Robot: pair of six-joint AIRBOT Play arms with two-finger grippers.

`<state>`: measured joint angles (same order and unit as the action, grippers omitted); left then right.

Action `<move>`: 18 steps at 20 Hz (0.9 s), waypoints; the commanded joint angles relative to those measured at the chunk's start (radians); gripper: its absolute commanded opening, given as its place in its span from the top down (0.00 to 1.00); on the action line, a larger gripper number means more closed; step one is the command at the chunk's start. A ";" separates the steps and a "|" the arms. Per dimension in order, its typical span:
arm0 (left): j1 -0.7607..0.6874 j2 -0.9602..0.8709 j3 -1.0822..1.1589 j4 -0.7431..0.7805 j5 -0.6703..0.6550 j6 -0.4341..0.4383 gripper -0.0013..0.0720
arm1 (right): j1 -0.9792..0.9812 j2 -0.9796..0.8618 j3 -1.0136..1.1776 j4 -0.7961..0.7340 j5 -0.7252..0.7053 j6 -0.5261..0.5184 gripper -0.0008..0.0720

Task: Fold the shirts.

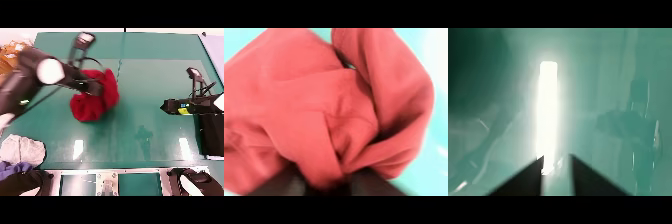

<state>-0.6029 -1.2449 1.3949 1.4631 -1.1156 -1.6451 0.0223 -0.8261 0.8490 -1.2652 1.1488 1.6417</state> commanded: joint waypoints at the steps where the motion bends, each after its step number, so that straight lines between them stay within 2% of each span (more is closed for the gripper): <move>1: -0.036 -0.146 0.013 -0.215 0.029 0.063 0.01 | -0.066 0.000 0.029 -0.002 0.000 -0.001 0.50; 2: -0.014 -0.154 0.014 -0.205 0.004 0.080 0.01 | -0.085 -0.001 0.029 -0.002 0.000 -0.001 0.43; 4: 0.082 -0.149 0.020 -0.169 -0.101 0.083 0.01 | -0.119 -0.016 0.029 0.000 0.000 -0.002 0.39; 6: 0.229 -0.146 0.019 -0.130 -0.219 0.082 0.01 | -0.116 -0.058 0.027 0.015 -0.003 -0.006 0.25; 8: 0.372 -0.145 -0.020 -0.131 -0.245 0.070 0.01 | -0.087 -0.127 0.024 0.092 -0.051 -0.068 0.25; 11: 0.522 -0.146 -0.190 -0.158 -0.127 0.022 0.01 | -0.002 -0.299 0.031 0.277 -0.198 -0.197 0.25; 14: 0.554 -0.171 -0.357 -0.283 0.068 0.029 0.01 | 0.101 -0.549 0.132 0.472 -0.234 -0.347 0.25; 18: 0.494 -0.284 -0.407 -0.542 0.267 0.114 0.01 | 0.238 -0.872 0.409 0.498 -0.219 -0.431 0.25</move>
<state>-0.0948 -1.4662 1.0401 1.1053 -1.0058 -1.5860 0.1730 -1.4891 1.0973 -0.8398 0.9363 1.3022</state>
